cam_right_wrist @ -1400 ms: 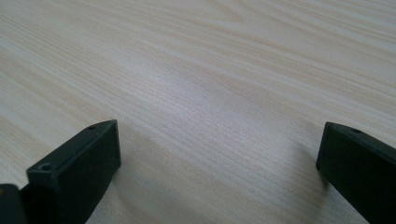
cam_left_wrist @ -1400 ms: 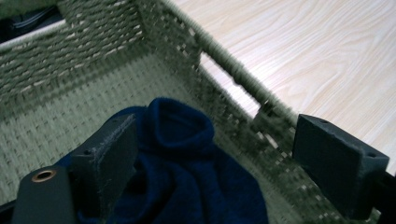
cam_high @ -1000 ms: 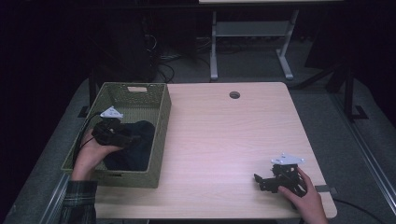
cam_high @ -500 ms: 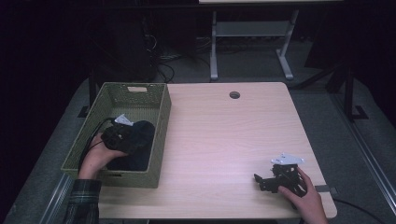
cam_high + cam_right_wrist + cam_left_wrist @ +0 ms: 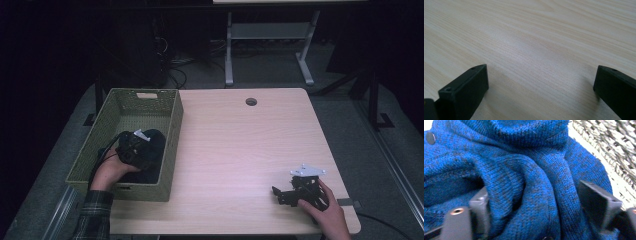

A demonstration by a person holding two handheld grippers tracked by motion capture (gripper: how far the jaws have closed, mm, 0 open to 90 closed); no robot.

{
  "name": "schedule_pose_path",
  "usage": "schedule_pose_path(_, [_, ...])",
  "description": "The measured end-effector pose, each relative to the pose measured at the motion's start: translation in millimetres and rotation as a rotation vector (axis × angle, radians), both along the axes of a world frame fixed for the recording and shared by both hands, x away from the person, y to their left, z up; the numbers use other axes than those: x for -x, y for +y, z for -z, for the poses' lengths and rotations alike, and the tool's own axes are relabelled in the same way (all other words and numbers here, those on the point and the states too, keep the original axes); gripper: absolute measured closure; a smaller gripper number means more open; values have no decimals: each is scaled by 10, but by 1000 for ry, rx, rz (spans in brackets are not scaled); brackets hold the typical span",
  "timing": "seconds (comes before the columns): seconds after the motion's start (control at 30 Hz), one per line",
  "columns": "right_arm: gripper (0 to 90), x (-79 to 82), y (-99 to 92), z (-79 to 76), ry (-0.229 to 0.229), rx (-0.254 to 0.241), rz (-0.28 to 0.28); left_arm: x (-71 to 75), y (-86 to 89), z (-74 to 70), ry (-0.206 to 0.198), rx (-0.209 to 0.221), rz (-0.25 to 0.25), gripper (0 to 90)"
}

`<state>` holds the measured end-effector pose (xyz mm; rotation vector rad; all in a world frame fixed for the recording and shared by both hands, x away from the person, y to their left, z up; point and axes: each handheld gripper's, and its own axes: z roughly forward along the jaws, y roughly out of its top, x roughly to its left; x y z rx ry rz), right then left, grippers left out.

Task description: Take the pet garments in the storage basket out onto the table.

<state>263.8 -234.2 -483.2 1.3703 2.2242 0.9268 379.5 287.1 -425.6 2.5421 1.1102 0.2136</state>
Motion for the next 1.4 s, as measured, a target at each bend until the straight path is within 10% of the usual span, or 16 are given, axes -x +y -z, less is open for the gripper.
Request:
schedule_pose_path(0.17, [0,0,0,0,0,0,0,-1,37,-34,21,23,-25,545])
schedule_pose_path(0.37, [0,0,0,0,0,0,0,-8,76,-80,40,58,-51,673])
schedule_pose_path(1.13, [0,-1,0,0,0,0,0,99,504,-567,-169,439,-165,705])
schedule_pose_path(1.4, [0,0,-1,0,0,0,0,130,557,-689,-225,509,-162,705])
